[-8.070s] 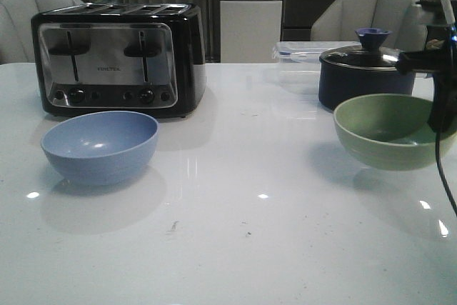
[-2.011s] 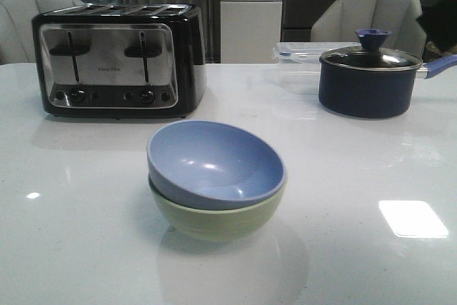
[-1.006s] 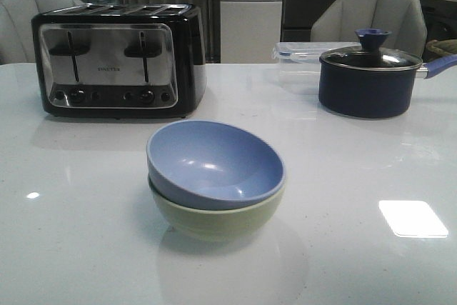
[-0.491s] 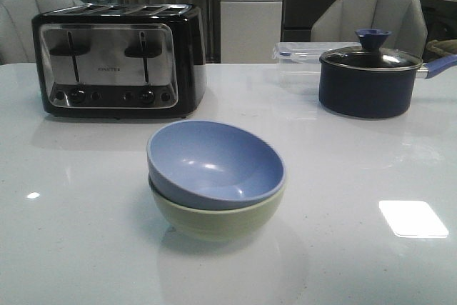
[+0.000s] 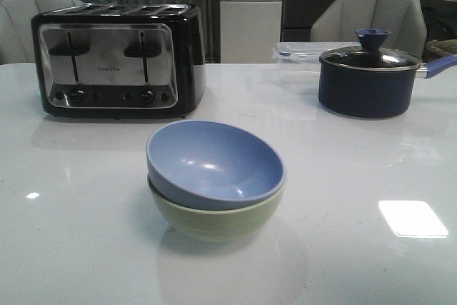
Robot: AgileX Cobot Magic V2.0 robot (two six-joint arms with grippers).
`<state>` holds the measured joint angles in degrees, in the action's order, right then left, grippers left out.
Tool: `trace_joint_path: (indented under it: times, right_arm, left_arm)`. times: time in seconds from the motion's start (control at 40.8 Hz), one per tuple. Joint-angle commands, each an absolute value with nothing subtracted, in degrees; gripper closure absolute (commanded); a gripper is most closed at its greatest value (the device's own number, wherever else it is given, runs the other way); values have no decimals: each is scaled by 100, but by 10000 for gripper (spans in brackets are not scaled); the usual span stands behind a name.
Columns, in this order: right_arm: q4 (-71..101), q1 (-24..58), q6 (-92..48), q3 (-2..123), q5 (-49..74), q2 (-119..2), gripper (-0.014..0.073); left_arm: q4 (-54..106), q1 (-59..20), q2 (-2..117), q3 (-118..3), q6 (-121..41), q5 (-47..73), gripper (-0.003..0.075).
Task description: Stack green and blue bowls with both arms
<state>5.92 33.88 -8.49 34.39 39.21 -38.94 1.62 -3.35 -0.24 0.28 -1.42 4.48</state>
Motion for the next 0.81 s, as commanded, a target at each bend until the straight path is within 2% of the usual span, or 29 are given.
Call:
trace_joint_path:
  times: [0.0, 0.785]
  right_arm:
    - [576, 3348, -888, 3593, 3577, -3865, 537]
    - [576, 3348, -888, 3593, 3578, -3865, 537]
  left_arm:
    - [38, -325, -149, 53, 0, -56, 627]
    - [56, -325, -149, 53, 0, -72, 627]
